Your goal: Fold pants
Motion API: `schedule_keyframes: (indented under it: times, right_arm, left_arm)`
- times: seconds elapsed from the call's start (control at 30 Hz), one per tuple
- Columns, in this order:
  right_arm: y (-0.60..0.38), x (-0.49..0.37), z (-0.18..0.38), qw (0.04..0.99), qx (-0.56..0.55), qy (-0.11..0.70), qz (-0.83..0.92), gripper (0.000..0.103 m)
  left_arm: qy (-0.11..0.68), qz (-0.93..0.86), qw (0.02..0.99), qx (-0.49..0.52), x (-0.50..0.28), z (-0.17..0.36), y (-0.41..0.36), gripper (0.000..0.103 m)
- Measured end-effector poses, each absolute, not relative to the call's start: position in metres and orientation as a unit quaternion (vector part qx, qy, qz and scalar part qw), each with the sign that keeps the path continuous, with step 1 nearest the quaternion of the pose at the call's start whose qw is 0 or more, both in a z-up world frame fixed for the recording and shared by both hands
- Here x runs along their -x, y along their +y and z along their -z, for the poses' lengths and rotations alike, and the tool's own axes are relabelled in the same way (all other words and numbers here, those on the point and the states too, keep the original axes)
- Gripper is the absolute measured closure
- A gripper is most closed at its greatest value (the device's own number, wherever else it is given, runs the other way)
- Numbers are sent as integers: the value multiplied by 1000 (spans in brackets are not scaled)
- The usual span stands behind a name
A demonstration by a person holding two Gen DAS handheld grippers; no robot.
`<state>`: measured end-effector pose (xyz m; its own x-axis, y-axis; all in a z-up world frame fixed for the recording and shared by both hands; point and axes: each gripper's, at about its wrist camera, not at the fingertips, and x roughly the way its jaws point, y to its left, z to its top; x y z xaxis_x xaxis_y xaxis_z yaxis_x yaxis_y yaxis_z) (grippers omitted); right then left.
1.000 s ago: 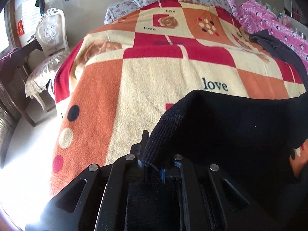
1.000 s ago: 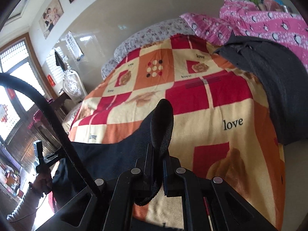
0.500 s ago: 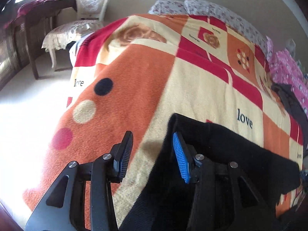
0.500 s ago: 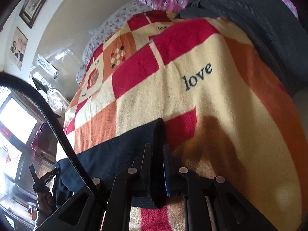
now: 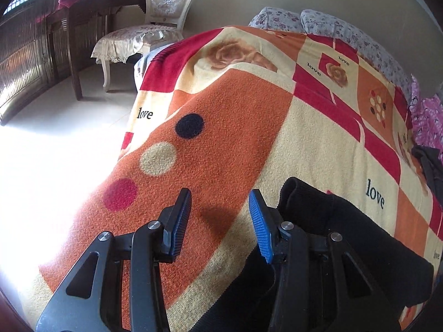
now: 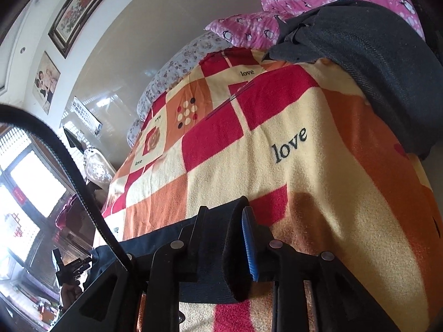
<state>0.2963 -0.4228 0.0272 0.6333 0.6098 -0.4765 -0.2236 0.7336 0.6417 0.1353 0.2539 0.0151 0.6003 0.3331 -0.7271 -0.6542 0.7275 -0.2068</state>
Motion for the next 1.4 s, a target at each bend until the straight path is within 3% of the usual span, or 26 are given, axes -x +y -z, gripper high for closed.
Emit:
schedule_keyframes:
  times: [0.13,0.4,0.6,0.8,0.9,1.13,1.3,1.4]
  right_arm:
    - [-424,-297,-27,860,-279,355,-238,70]
    - [-424,-298,-24,857,-284,362,-231,64]
    - [-425,-298,-23,857,-287,364,-227,50]
    - [-427,-301,-20,845,-302,367,-245,49]
    - [-436,-297,-15,844,-322,357,-237,37]
    - [-453,-296,-13,836,-342,364,-227,39]
    - [-464,-292,-13,841,-358,345,-212,29]
    - [-472,-290,-10,835,-383,332,-213,29]
  left_arm:
    - [346,-287,862,233,-136,-15,254,60]
    - [348,-287,862,233,-136,-13,255,60]
    - [348,-286,862,234,-137,-13,255,60]
    - [348,-283,863,235,-138,-12,255,60]
    - [348,-283,862,234,-138,-12,255,60]
    - [348,-282,862,236,-138,-12,254,60]
    - [347,-282,862,238,-137,-12,253,60]
    - [347,-282,862,238,-138,-12,253,60]
